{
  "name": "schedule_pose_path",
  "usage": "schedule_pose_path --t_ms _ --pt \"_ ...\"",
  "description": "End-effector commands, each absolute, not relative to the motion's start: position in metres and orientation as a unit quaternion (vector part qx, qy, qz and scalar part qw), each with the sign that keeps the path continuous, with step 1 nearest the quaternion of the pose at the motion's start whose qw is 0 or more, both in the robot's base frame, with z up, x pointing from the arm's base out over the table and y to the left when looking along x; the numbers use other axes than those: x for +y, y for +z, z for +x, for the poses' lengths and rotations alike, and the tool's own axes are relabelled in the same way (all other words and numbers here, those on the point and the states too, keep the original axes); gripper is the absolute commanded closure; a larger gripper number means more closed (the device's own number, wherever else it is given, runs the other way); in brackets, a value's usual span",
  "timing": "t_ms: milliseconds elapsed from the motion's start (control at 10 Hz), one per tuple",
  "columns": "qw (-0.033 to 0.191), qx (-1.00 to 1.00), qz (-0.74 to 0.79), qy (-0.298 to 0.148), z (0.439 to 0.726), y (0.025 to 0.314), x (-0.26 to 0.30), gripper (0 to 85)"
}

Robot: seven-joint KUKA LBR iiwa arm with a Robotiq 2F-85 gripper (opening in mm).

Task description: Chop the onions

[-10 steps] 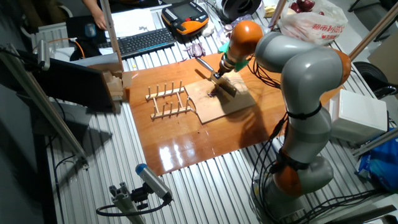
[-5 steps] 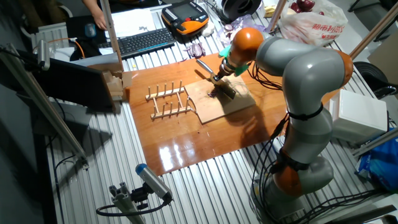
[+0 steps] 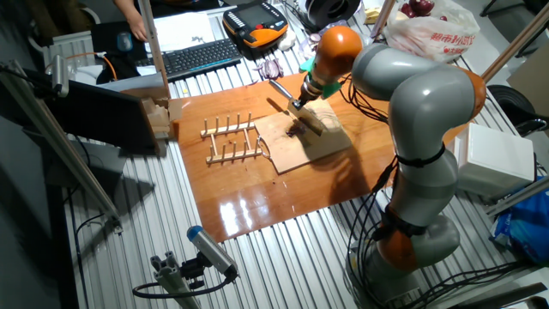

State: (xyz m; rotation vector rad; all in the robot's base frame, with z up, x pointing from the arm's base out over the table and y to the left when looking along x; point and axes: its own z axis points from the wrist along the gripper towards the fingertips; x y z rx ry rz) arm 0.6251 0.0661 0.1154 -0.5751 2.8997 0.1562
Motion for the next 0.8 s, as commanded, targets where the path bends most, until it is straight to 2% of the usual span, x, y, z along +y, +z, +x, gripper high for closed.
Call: schedule_pose_path --t_ms 0,300,500,700 --pt "0.093 0.975 -0.194 0.05 0.624 0.113 0.067 85.0" --pt "0.102 0.975 -0.193 0.047 0.617 0.104 0.07 85.0" --pt "0.127 0.97 -0.201 0.058 0.612 0.096 0.069 85.0" --pt "0.133 0.969 -0.201 0.059 0.614 0.088 0.07 85.0"
